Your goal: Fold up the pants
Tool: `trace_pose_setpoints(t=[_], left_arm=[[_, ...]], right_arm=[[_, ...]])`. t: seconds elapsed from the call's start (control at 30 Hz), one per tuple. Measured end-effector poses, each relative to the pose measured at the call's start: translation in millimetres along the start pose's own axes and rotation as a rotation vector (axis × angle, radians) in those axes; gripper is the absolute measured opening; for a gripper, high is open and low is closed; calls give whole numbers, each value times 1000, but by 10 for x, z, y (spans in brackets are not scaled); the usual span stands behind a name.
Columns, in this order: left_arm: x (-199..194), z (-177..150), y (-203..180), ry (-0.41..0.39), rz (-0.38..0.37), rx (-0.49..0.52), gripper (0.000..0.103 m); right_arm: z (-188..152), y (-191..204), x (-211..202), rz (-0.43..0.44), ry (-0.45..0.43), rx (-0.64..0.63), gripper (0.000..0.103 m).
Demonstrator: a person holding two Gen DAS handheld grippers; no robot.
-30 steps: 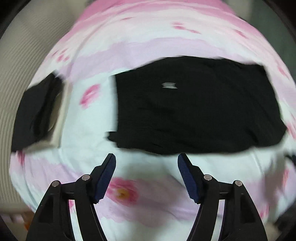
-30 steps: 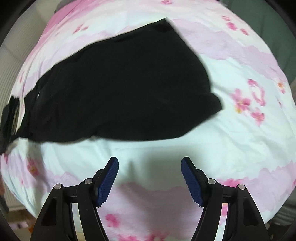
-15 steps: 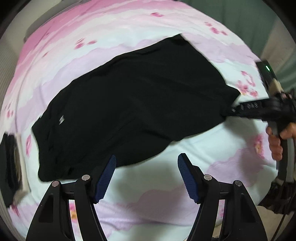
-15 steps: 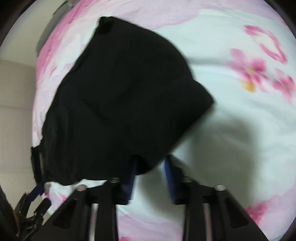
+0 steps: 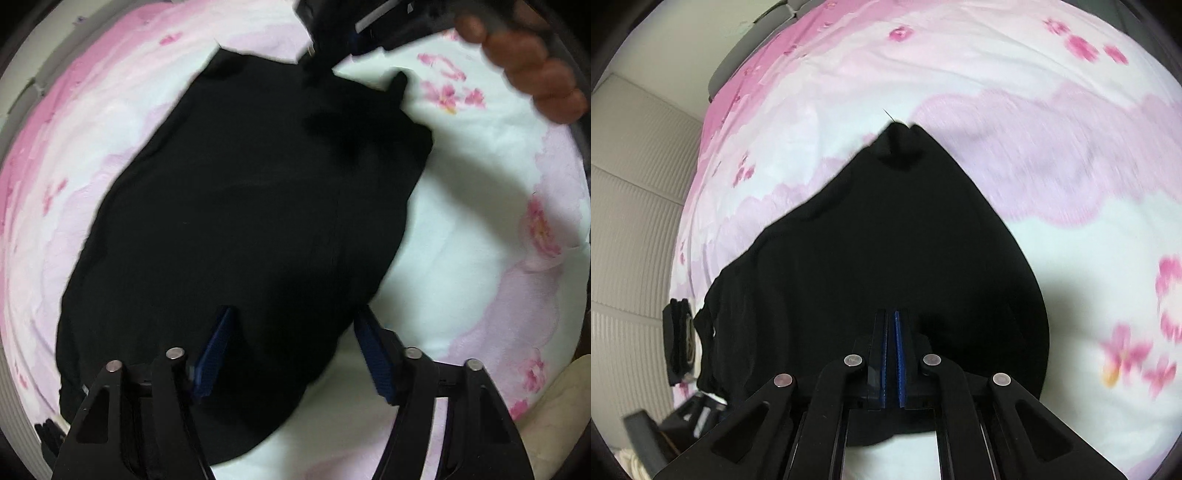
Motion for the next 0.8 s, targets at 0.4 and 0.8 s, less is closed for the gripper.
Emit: trace_pose_setpoints(t=[0.4, 0.8], left_arm=[[-119, 225, 596, -34, -195, -68, 17], [367, 111, 1281, 52, -258, -298, 17]], right_arm=[[-767, -75, -686, -22, -6, -131, 47], [-1458, 185, -89, 116, 131, -32, 47]])
Point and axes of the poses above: each gripper's, at about its wrist camera, not at the fingertips, and x roughly the way its jaws point, y to its left, z to its top, the point moved 7 cm from there along x, roughly the way its jaws point, and after that the axes turned 6 degrees about x, right-handed, at the moved point
